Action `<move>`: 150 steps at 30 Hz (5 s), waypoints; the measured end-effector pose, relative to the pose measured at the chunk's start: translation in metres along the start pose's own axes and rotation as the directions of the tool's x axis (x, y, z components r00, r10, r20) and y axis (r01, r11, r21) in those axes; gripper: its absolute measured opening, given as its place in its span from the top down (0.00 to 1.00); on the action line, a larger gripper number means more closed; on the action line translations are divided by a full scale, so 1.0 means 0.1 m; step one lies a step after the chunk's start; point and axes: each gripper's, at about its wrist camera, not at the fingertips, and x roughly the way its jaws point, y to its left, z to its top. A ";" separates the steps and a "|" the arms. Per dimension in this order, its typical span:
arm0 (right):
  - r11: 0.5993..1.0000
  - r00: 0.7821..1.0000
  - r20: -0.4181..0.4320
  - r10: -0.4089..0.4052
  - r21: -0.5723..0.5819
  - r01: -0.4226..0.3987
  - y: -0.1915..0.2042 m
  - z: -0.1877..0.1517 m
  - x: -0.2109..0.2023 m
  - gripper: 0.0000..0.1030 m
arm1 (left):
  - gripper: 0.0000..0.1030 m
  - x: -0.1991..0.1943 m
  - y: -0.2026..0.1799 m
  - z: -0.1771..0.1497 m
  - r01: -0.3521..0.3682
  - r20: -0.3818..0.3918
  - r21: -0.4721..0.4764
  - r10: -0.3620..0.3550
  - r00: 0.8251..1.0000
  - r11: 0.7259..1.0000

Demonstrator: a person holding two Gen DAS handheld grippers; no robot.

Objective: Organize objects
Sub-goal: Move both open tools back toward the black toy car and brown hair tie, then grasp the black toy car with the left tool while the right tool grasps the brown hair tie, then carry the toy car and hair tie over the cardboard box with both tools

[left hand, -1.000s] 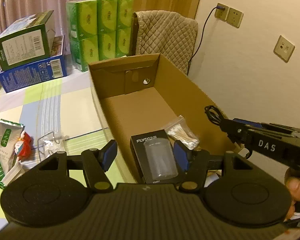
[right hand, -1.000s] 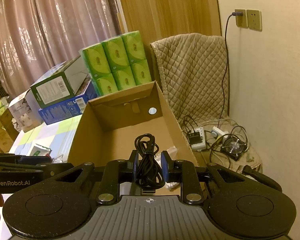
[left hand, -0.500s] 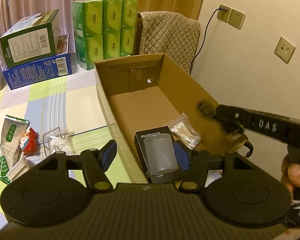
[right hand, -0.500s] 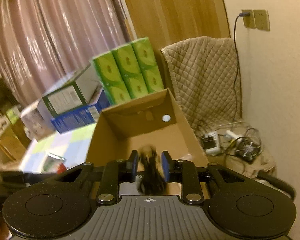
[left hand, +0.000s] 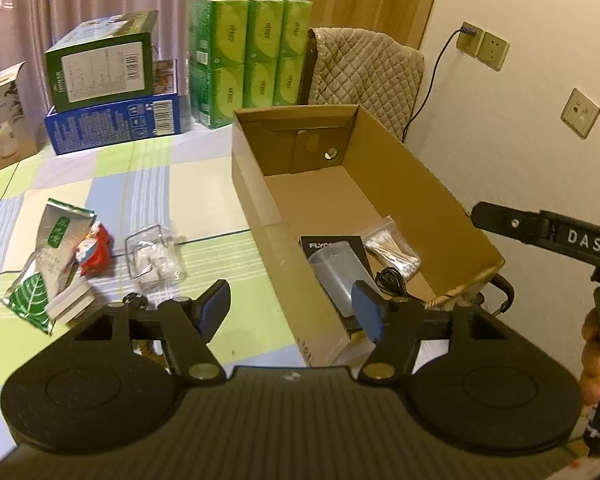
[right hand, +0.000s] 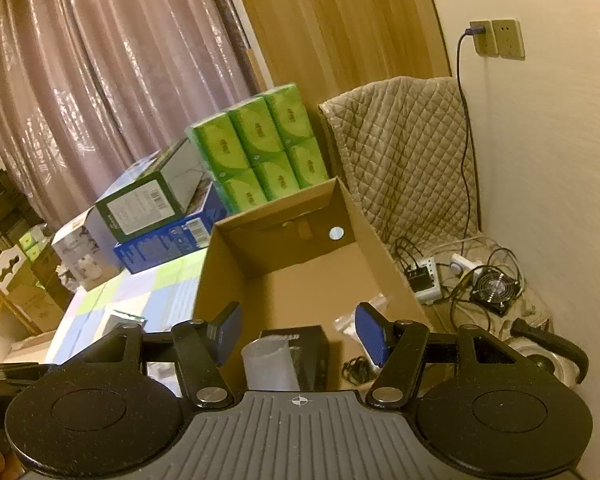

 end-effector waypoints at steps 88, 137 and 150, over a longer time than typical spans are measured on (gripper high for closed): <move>0.909 0.931 -0.353 0.091 -0.353 -0.222 1.79 -1.58 1.87 0.39 | 0.16 0.38 2.28 -0.89 -0.180 -0.057 -0.204 0.171 0.984 0.962; 0.951 0.956 -0.292 -0.001 -0.296 -0.089 1.48 -1.42 2.07 0.87 | 0.75 1.32 1.72 -0.65 -0.055 -0.083 0.046 0.059 0.995 0.997; 0.953 0.953 -0.301 0.028 -0.281 -0.117 1.52 -1.52 1.67 0.87 | 0.75 0.78 1.66 -0.88 -0.082 -0.111 -0.070 0.074 0.991 0.994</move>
